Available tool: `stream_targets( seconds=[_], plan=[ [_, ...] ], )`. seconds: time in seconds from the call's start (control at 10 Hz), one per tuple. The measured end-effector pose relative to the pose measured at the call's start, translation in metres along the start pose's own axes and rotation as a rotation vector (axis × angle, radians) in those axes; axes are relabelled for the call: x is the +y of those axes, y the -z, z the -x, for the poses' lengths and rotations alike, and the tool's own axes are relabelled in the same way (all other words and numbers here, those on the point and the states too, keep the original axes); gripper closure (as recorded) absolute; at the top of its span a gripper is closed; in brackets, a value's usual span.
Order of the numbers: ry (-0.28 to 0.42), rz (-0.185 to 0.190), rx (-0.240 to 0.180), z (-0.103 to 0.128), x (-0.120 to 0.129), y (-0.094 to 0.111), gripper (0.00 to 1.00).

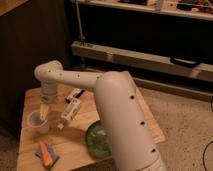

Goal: Place the ceramic cup in the ceramic bowl

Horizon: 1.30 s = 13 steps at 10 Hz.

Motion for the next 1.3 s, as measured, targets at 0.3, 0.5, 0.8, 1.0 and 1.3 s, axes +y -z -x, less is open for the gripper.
stream_targets(
  seconds=[0.3, 0.5, 0.8, 1.0, 1.3],
  plan=[
    [0.015, -0.006, 0.001, -0.015, -0.015, 0.008, 0.2],
    [0.018, -0.01, -0.016, -0.023, -0.022, 0.011, 0.34],
    [0.0, -0.022, -0.054, -0.025, -0.015, -0.015, 0.64],
    [-0.025, -0.03, -0.078, -0.017, -0.001, -0.04, 0.87],
    [0.006, -0.031, -0.063, -0.007, -0.001, -0.039, 1.0]
  ],
)
